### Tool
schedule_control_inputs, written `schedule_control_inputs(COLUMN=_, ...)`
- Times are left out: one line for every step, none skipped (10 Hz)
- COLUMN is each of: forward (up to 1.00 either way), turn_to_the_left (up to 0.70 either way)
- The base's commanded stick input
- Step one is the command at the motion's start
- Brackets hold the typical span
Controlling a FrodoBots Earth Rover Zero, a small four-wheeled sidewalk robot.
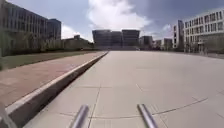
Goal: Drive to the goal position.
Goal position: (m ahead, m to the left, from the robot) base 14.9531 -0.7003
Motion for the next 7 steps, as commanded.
schedule_control_inputs(forward=0.7, turn_to_the_left=0.0)
schedule_control_inputs(forward=0.7, turn_to_the_left=0.0)
schedule_control_inputs(forward=0.7, turn_to_the_left=0.0)
schedule_control_inputs(forward=0.7, turn_to_the_left=-0.12)
schedule_control_inputs(forward=0.7, turn_to_the_left=-0.33)
schedule_control_inputs(forward=0.7, turn_to_the_left=-0.35)
schedule_control_inputs(forward=0.7, turn_to_the_left=0.0)
